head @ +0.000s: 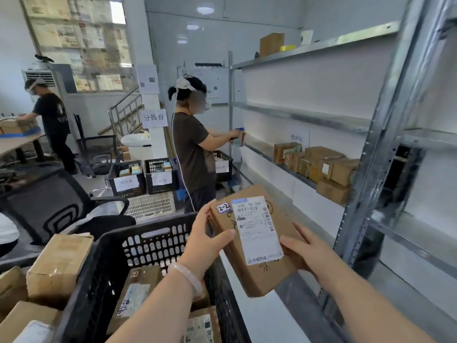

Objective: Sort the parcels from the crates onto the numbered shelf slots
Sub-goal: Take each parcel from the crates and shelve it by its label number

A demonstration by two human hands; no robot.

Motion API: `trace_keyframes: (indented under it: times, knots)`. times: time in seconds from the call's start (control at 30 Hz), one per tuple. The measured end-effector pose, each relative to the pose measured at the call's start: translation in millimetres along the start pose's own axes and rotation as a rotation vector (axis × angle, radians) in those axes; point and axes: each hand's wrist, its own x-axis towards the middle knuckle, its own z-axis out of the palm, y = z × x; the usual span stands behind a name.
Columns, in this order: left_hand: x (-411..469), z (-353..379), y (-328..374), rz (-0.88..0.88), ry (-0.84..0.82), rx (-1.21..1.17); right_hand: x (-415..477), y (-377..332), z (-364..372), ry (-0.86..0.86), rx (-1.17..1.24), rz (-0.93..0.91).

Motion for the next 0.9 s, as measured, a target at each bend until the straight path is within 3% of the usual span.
trace_keyframes:
  times: [0.2, 0.47, 0.63, 0.9]
  knots:
    - [13.9, 102.9, 0.1, 0.163, -0.024, 0.082, -44.1, 17.6, -62.1, 0.45, 0.154, -0.045]
    - [-29.9, 255.4, 1.2, 0.325, -0.44, 0.133, -140.3, 12.2, -144.4, 0.941, 0.144, -0.216]
    - [-64.1, 350.4, 25.2, 0.414, -0.641, 0.168, -206.4, 1.0, -199.5, 1.066, -0.026, -0.245]
    - [-118.0, 481.9, 68.6, 0.552, -0.719, -0.047, -311.5, -18.1, -305.6, 1.089, -0.208, -0.318]
